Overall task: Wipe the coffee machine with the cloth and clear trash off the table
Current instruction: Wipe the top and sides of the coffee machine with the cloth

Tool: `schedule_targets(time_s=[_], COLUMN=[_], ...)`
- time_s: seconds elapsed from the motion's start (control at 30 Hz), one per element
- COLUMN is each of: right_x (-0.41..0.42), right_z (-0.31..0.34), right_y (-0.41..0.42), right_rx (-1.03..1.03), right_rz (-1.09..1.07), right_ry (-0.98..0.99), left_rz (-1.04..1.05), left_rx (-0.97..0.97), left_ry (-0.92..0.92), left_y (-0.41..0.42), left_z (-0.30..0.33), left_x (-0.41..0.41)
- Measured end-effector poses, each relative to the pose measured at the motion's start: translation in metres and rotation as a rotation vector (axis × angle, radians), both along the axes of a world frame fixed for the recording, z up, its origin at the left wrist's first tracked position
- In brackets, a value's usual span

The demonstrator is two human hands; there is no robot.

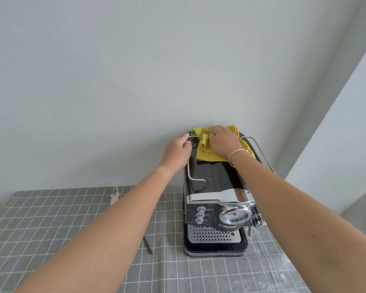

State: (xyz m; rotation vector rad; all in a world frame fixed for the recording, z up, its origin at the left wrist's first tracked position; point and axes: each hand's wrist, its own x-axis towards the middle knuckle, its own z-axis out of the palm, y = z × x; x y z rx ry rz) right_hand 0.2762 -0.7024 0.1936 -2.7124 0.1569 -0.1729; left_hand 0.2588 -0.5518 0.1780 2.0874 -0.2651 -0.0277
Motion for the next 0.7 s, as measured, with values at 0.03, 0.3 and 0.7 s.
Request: schedule_targets(time_s=[0.03, 0.3, 0.7], right_x=[-0.008, -0.109, -0.108], right_z=[0.000, 0.002, 0.001], right_y=[0.002, 0.008, 0.006], right_rx=[-0.042, -0.172, -0.163], right_rz=[0.000, 0.101, 0.114], right_ry=[0.013, 0.125, 0.145], left_rz=[0.003, -0.001, -0.009], left_rx=[0.000, -0.011, -0.021], left_ry=[-0.003, -0.006, 0.015], left_y=[0.000, -0.001, 0.001], left_z=[0.000, 0.002, 0.006], left_x=[-0.001, -0.004, -0.009])
